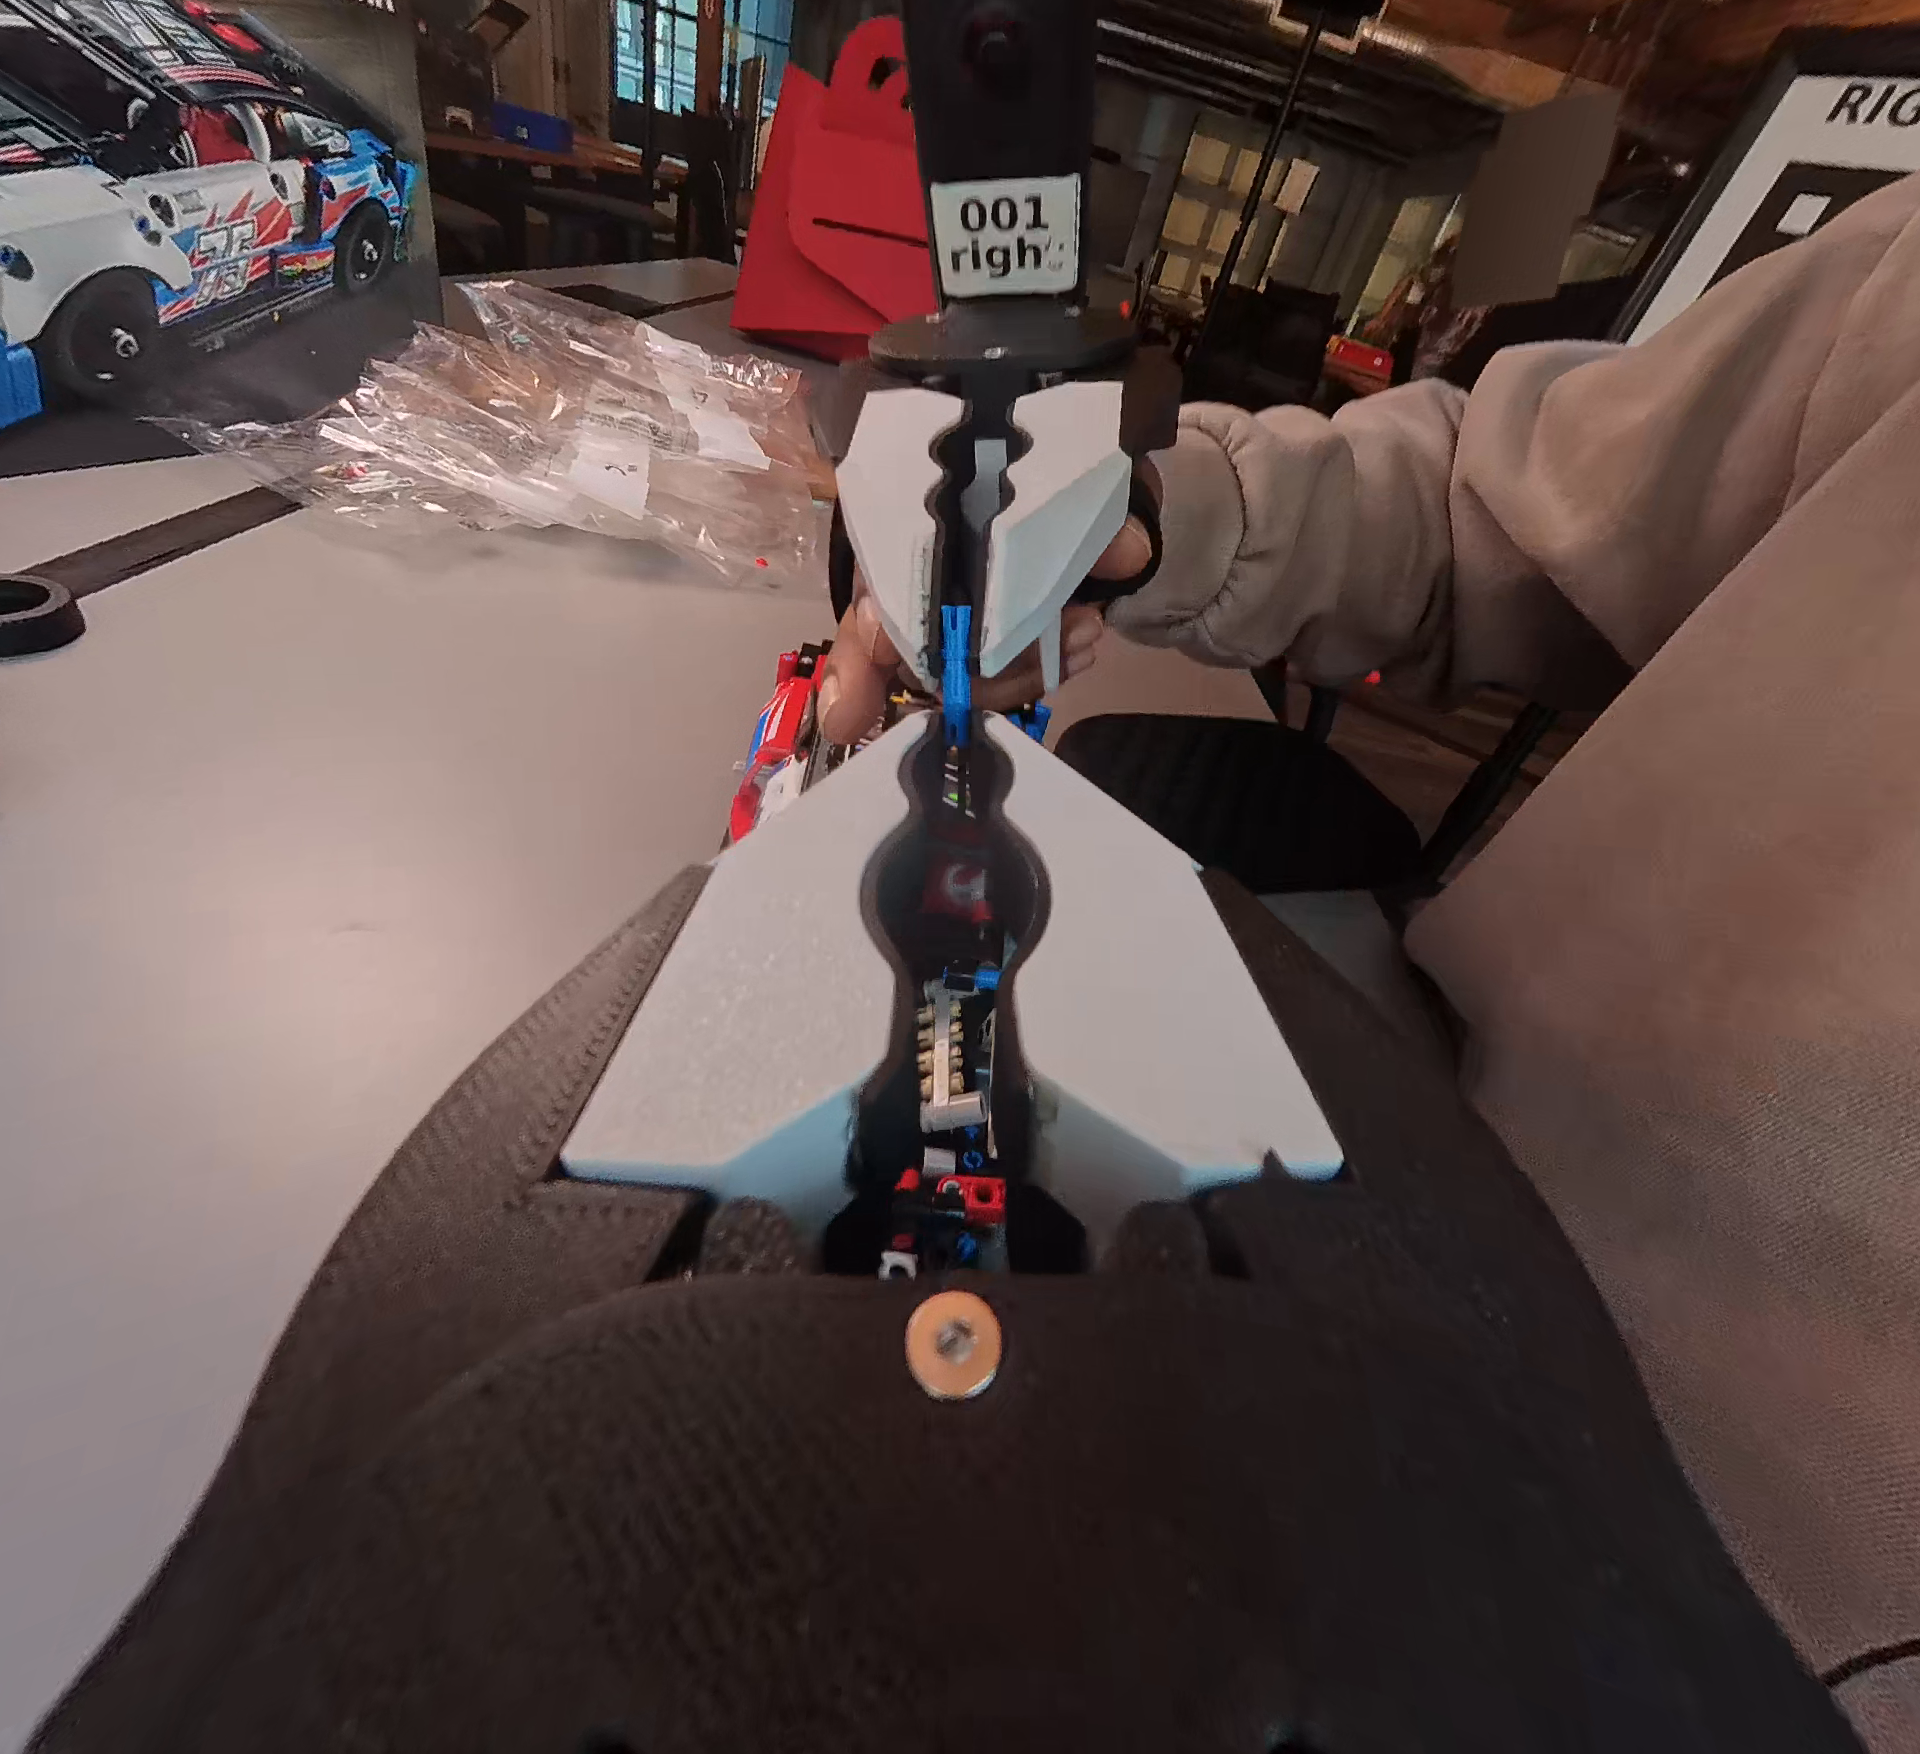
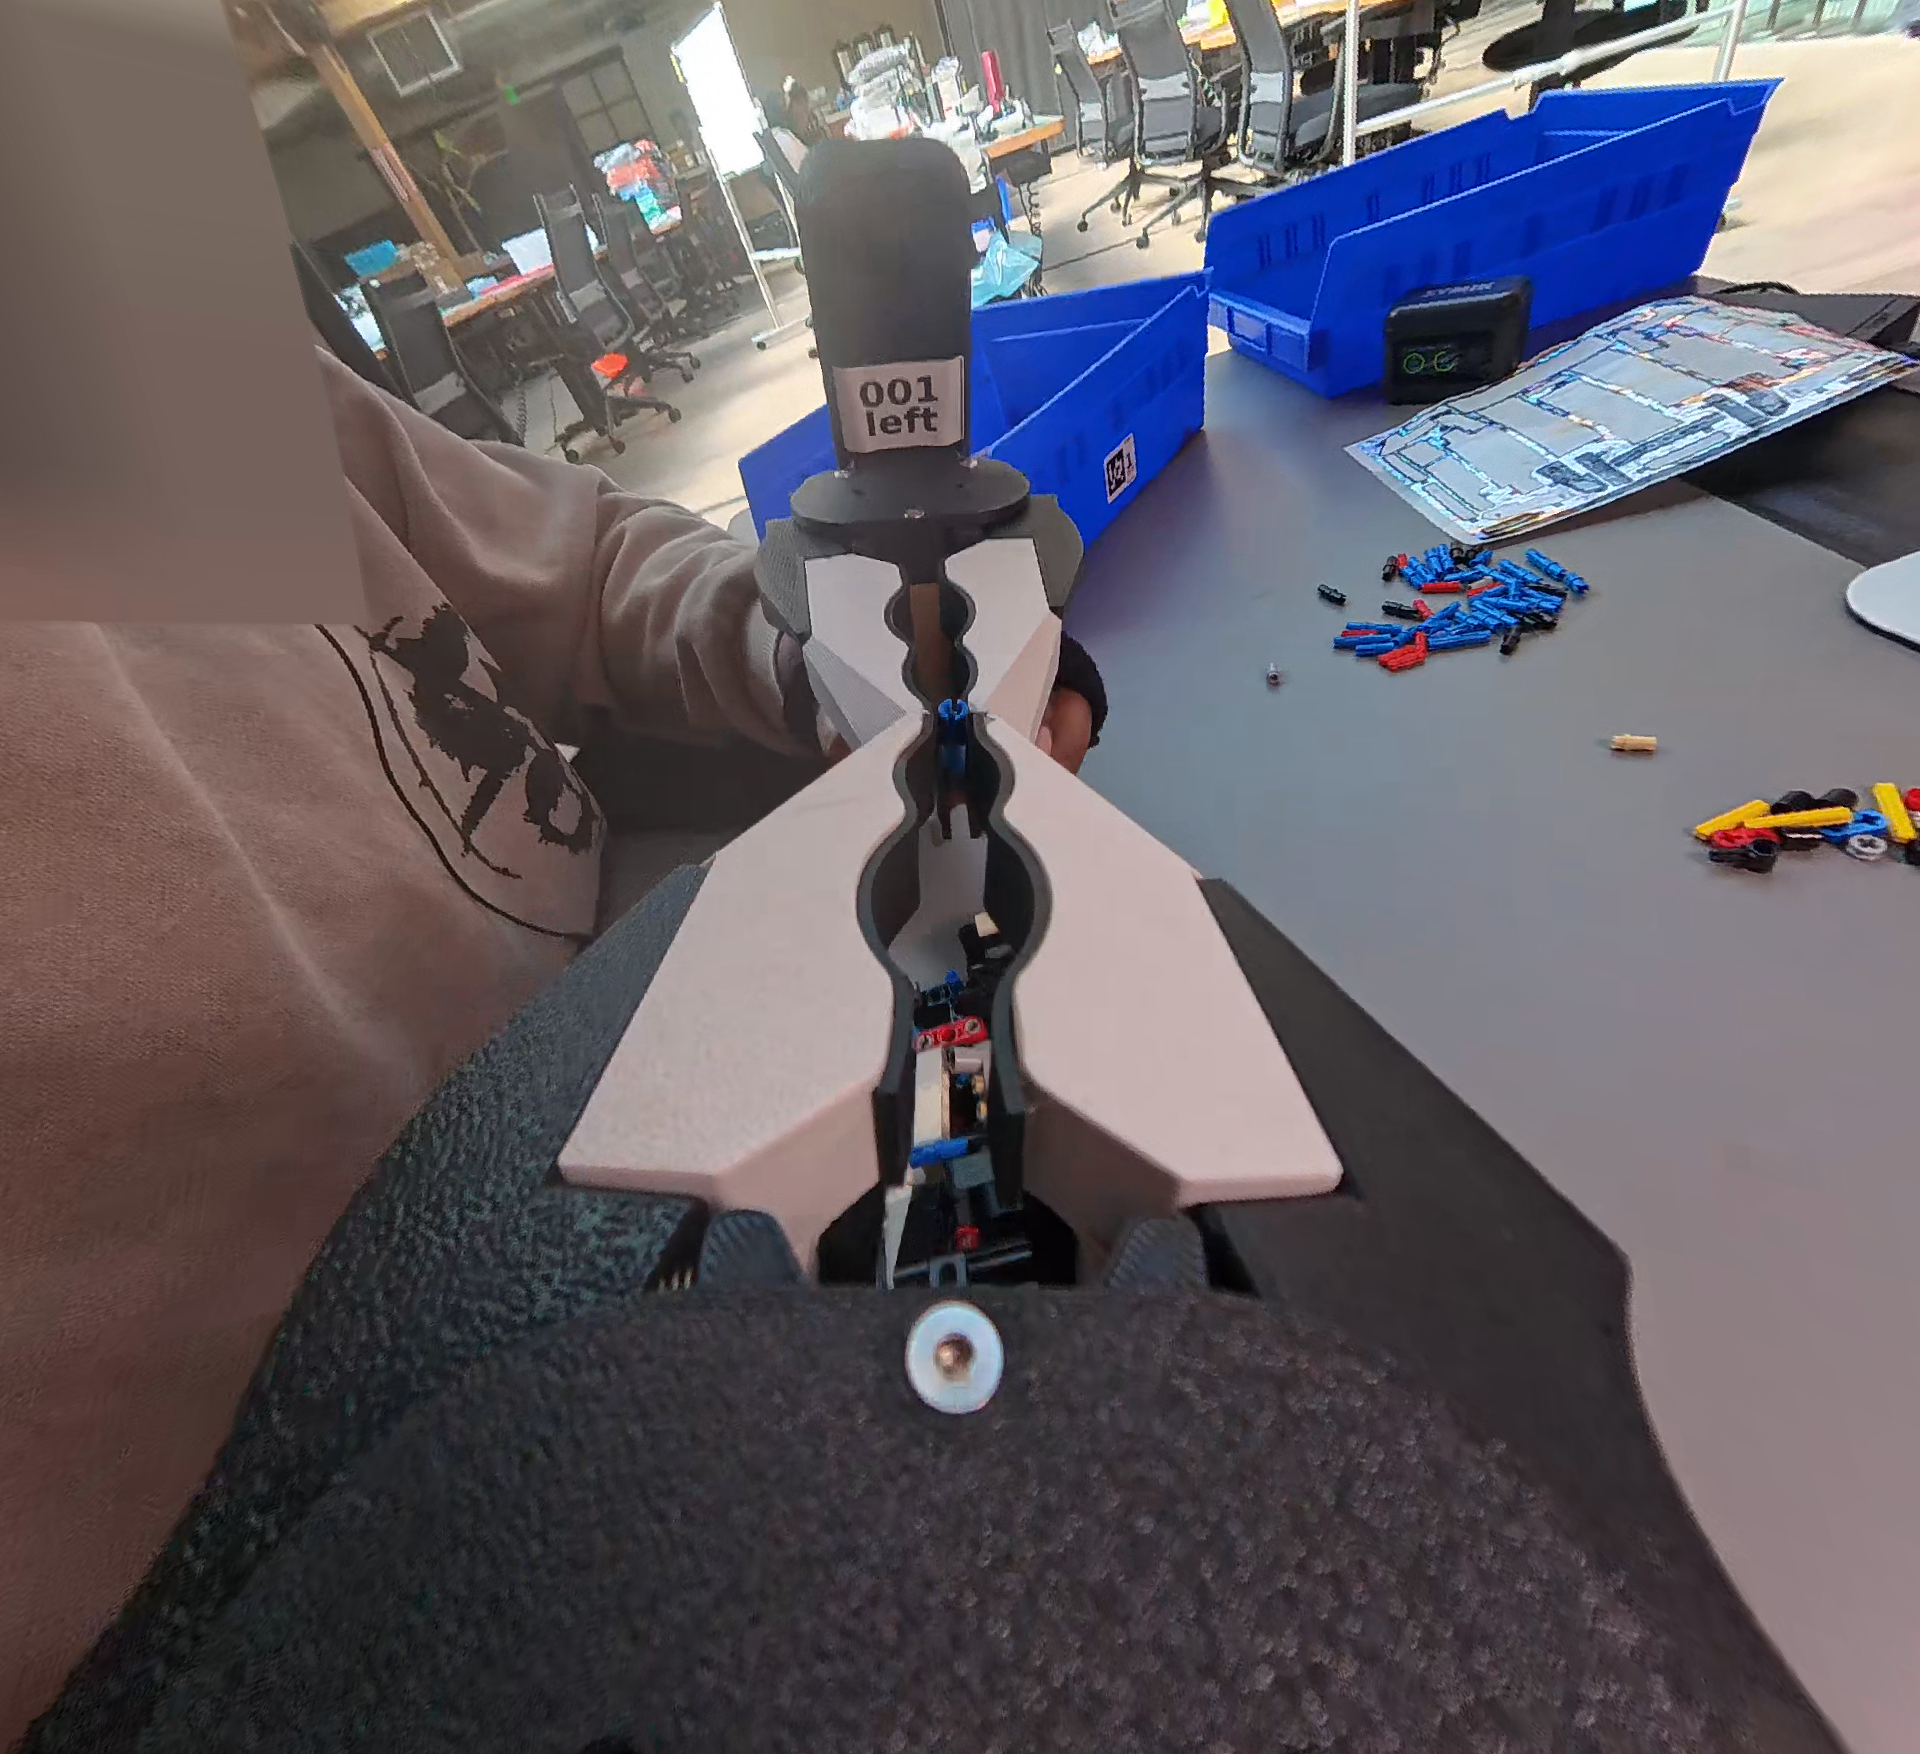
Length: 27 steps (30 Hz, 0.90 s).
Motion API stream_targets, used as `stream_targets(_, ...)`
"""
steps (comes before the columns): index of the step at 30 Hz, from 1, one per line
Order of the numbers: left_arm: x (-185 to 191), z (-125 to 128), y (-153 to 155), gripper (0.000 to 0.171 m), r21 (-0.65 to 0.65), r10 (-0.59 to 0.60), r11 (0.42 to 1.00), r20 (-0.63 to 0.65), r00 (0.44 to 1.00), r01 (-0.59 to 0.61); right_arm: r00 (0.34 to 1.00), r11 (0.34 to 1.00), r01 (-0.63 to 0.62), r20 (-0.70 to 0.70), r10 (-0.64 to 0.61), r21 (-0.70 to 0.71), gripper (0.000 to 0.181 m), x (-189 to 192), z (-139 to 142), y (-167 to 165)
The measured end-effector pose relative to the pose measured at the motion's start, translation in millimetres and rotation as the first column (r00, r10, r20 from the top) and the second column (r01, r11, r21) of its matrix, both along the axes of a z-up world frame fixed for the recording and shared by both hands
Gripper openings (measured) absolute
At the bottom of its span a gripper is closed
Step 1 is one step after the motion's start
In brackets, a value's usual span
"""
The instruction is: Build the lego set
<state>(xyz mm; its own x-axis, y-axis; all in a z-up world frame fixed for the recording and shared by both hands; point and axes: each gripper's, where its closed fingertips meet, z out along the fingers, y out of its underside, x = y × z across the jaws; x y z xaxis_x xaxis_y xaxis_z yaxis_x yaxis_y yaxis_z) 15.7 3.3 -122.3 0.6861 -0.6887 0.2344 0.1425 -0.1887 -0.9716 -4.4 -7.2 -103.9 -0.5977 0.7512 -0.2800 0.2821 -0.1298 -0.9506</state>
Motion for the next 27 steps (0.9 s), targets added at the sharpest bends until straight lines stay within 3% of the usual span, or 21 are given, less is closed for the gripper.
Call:
stream_targets(3,2.4,-13.0,-1.4,0.001,-0.011,-0.008,1.0,-0.12,0.993,0.007,0.996,0.975,-0.066,0.074,0.052,0.214,0.003,6.8,-15.4,0.3)
stream_targets(6,6.2,-21.4,-1.4,0.001,-0.022,-0.022,1.0,-0.192,0.981,0.018,0.98,0.882,-0.177,0.166,0.114,0.437,0.005,15.1,-30.7,-0.4)
stream_targets(9,8.1,-28.1,-1.3,0.001,-0.031,-0.031,0.999,-0.237,0.971,0.024,0.963,0.794,-0.249,0.233,0.139,0.554,0.01,17.4,-38.6,1.2)
stream_targets(12,8.4,-32.9,-1.2,0.001,-0.039,-0.032,0.999,-0.261,0.965,0.023,0.947,0.759,-0.294,0.284,0.15,0.581,0.013,17.1,-40.5,3.2)
stream_targets(16,6.6,-37.6,-0.1,0.001,-0.049,-0.03,0.999,-0.278,0.96,0.017,0.935,0.722,-0.331,0.316,0.162,0.607,0.002,15.5,-44.5,3.1)
stream_targets(20,4.3,-41.1,1.2,0.002,-0.06,-0.032,0.998,-0.279,0.96,0.015,0.927,0.732,-0.339,0.343,0.153,0.59,0.009,12.6,-46.4,3.1)
stream_targets(27,2.7,-43.4,2.7,0.002,-0.066,-0.033,0.998,-0.285,0.958,0.015,0.925,0.723,-0.343,0.349,0.15,0.599,0.003,10.2,-49.0,5.5)
